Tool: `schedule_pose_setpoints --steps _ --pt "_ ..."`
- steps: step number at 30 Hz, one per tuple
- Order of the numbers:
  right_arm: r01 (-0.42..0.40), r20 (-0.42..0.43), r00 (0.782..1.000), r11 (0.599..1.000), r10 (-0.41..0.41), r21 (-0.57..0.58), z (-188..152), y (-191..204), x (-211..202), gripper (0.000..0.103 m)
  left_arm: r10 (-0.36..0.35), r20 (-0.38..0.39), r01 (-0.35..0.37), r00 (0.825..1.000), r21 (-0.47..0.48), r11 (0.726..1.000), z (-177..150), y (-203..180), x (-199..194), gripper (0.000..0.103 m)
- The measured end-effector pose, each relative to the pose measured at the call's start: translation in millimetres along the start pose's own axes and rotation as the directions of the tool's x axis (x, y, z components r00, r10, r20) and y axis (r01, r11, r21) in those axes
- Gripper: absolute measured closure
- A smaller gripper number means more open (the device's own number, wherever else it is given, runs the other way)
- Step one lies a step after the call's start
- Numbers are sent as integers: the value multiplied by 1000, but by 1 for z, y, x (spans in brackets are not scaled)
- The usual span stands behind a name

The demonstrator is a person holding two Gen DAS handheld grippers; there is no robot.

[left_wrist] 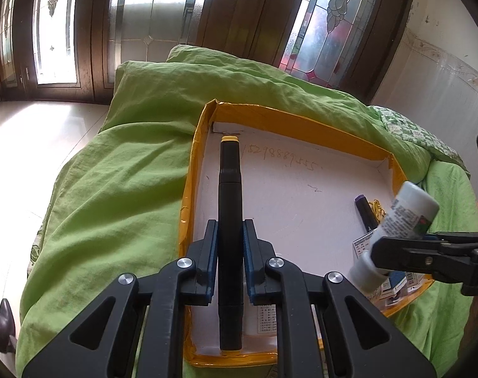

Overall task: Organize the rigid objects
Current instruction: 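Lower the marker into the tray and open the left gripper while the right releases the bottle there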

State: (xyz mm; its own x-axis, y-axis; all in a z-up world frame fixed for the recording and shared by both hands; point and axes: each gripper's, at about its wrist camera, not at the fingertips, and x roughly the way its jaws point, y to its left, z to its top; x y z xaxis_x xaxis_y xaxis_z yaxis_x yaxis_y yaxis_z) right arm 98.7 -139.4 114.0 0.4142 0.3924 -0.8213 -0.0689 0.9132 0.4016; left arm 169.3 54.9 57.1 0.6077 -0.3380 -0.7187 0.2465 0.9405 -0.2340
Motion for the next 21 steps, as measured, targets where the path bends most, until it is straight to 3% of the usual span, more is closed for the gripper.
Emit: schedule_pose_setpoints --steps 8,18,21 --pt "20 -97 995 997 -13 70 12 -13 49 72 12 -17 -11 1000 26 1000 -4 -4 5 91" --pt "39 -82 996 994 -31 104 15 -24 57 72 14 -16 -14 1000 28 1000 -6 -7 8 90" --pt "24 -69 997 994 -17 108 13 -25 48 70 0 -14 0 1000 8 1000 -5 -5 5 85"
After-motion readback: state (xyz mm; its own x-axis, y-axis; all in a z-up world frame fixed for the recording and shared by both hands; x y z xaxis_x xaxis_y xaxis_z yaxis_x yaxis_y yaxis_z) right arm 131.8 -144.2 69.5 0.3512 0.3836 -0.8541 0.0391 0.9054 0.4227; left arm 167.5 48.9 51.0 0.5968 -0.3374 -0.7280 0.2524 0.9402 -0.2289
